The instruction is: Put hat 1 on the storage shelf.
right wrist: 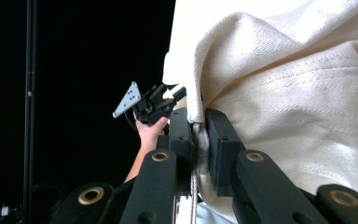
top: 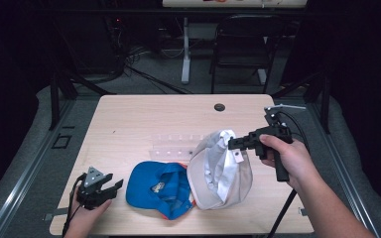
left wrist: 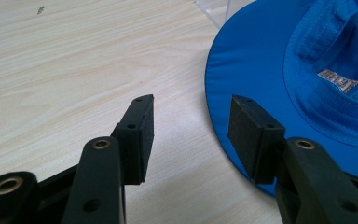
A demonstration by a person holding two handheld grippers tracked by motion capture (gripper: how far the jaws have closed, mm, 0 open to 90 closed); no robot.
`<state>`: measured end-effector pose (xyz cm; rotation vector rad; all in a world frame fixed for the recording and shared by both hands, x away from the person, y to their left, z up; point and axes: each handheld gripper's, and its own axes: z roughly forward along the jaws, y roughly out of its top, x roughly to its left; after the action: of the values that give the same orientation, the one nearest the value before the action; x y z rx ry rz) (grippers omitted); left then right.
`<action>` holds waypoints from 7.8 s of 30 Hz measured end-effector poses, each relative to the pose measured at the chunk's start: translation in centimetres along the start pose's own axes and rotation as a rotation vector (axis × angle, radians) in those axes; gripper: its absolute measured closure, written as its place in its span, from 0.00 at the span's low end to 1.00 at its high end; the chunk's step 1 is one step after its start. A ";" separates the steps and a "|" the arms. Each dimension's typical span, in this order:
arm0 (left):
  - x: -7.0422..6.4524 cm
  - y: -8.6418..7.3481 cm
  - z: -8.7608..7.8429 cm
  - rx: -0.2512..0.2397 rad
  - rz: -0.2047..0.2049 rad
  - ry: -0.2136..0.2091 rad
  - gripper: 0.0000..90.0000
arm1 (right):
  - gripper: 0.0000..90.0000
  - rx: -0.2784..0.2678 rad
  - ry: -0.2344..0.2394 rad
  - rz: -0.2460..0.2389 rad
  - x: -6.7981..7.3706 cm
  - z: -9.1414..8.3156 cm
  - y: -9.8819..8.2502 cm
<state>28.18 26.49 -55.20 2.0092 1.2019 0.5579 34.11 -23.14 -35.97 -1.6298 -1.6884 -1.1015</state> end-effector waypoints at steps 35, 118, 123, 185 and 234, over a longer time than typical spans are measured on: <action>-0.8 0.4 -0.3 -0.033 0.005 -0.045 0.56 | 0.91 -0.115 0.111 -0.012 2.9 -0.9 3.5; -12.1 15.3 4.1 -0.063 0.274 -0.143 0.76 | 0.91 -0.153 0.150 -0.033 9.3 6.4 10.9; -11.4 15.4 3.9 -0.050 0.269 -0.144 0.89 | 0.91 -0.147 0.147 -0.038 9.5 6.7 10.8; -6.6 11.8 4.1 -0.036 0.154 -0.229 0.96 | 0.91 -0.061 0.112 -0.047 8.4 12.0 10.4; -5.8 9.6 6.6 0.040 0.058 -0.201 0.95 | 0.90 -0.059 0.001 -0.018 4.4 13.7 9.9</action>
<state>35.36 16.08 -52.23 2.0846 1.0439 0.3516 45.38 -9.88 -37.60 -1.6531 -1.6876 -1.1710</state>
